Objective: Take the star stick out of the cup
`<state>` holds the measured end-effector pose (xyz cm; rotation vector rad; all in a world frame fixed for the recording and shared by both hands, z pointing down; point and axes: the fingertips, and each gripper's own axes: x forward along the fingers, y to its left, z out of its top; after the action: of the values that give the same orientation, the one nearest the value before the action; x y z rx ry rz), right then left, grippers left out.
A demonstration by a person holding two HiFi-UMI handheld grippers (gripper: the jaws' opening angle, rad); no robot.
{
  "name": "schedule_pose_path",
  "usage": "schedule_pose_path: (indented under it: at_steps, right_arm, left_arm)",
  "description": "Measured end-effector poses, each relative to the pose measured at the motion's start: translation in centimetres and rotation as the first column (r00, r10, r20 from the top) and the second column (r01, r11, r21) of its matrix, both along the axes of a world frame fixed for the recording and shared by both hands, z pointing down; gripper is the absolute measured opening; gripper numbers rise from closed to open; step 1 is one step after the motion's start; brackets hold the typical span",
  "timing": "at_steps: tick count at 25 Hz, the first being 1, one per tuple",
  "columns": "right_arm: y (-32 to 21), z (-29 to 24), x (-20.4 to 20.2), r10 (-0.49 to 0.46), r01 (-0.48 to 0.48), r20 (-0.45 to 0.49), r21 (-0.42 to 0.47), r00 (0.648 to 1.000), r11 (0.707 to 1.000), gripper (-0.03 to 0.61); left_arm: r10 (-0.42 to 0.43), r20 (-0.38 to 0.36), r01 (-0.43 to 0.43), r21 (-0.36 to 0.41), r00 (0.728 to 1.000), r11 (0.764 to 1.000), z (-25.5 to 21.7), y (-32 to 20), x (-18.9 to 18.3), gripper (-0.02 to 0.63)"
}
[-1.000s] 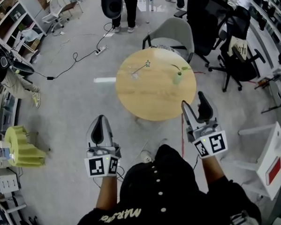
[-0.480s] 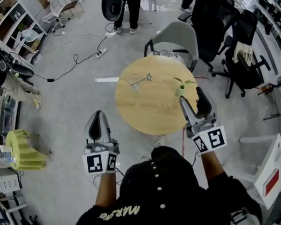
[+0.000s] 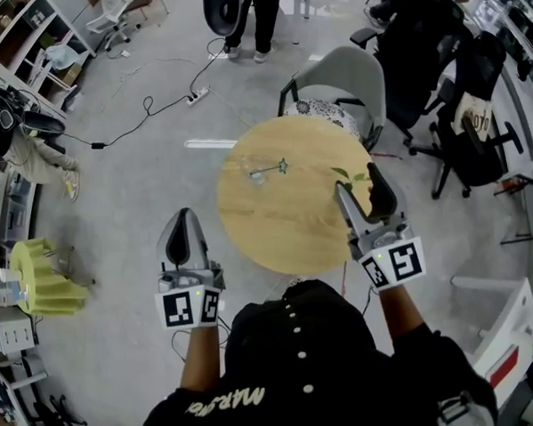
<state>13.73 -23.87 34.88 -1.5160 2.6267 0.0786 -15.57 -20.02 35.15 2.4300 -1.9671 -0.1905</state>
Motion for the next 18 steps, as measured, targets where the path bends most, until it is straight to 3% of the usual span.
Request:
schedule_pose_path:
  at_steps: [11,18]
  right_arm:
    - [-5.8,3.5,-2.5,-0.059,0.06,0.009,-0.079,0.998,0.995,0.268]
    - [-9.1,6.4,-5.4,-0.033,0.034,0.008,-0.148,0.999,0.988,0.27]
  left_arm:
    - [-0.036,0.007,0.037,-0.04,0.999,0.999,2.0,-3.9,-1.0,0.003]
    - [0.028,0.003,-0.028,-0.061,1.0,0.998,3.0,-7.9,-2.7,0.003]
